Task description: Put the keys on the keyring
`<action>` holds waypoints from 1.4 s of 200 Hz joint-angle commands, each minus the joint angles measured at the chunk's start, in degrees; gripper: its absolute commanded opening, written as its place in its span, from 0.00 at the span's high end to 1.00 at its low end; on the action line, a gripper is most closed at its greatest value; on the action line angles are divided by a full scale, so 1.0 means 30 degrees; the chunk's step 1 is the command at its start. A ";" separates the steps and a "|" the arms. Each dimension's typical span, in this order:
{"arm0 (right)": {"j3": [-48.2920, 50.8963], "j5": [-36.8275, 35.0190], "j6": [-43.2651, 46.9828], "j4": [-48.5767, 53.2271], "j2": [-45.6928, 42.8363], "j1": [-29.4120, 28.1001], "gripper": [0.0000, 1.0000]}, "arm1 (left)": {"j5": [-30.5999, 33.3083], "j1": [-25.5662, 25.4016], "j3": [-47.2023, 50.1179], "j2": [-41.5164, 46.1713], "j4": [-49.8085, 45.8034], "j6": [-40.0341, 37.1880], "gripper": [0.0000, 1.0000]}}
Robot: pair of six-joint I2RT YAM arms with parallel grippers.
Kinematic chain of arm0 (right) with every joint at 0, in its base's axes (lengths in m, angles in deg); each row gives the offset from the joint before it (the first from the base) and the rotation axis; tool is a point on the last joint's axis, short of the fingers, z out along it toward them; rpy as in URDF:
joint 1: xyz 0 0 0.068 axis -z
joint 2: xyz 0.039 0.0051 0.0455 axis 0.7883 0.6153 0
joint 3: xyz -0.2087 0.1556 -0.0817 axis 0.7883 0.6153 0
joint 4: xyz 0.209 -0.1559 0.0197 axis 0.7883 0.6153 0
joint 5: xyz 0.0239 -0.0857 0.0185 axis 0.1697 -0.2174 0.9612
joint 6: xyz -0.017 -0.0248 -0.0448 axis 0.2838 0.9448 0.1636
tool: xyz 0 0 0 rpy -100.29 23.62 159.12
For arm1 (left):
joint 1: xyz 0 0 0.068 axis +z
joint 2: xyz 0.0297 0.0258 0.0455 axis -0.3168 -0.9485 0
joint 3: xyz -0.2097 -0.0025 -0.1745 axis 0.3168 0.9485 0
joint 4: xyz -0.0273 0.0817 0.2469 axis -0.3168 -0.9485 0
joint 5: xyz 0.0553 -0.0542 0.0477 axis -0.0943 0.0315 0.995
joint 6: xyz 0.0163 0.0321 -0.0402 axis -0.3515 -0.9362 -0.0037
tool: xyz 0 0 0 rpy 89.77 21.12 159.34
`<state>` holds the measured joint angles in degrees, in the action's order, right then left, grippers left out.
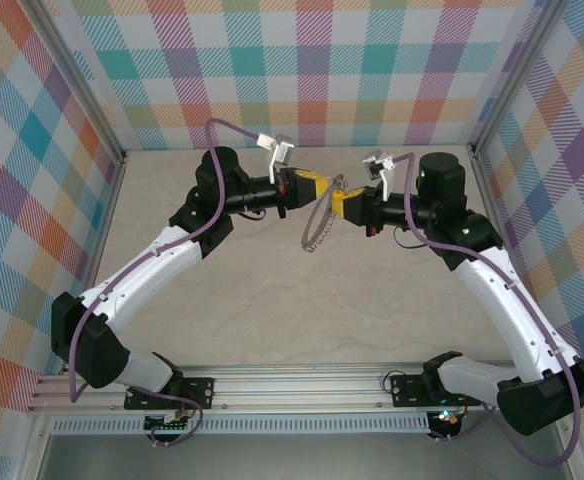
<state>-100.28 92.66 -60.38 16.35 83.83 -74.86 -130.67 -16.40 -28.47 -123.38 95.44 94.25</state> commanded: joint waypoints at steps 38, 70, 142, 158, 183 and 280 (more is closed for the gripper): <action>-0.1525 0.0372 0.1395 0.1431 0.0123 0.0520 1.00 | -0.0054 -0.0167 0.0179 0.0713 0.0078 -0.0472 1.00; -0.2337 0.1095 0.1375 0.1496 0.0715 0.0532 1.00 | -0.0208 -0.0201 0.0130 0.0702 0.0041 -0.0460 1.00; -0.3611 0.2481 0.1341 0.1642 0.1896 0.0520 1.00 | -0.0306 -0.0236 -0.0001 0.0591 -0.0013 -0.0462 1.00; -0.3412 0.2056 0.1662 0.1886 0.1763 0.0549 1.00 | -0.0219 -0.0238 0.0055 0.0621 -0.0017 -0.0464 1.00; -0.2545 0.1517 0.1680 0.1762 0.1201 0.0873 1.00 | 0.0038 -0.0241 0.0120 0.0716 0.0012 -0.0460 1.00; -0.1068 0.3053 0.0904 0.1159 0.0667 0.1355 1.00 | 0.0011 -0.0257 -0.0045 0.0614 0.0041 -0.0429 1.00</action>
<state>-103.15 98.69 -57.26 21.33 86.01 -71.10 -130.64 -16.78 -28.41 -123.23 94.28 94.18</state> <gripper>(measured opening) 0.051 0.049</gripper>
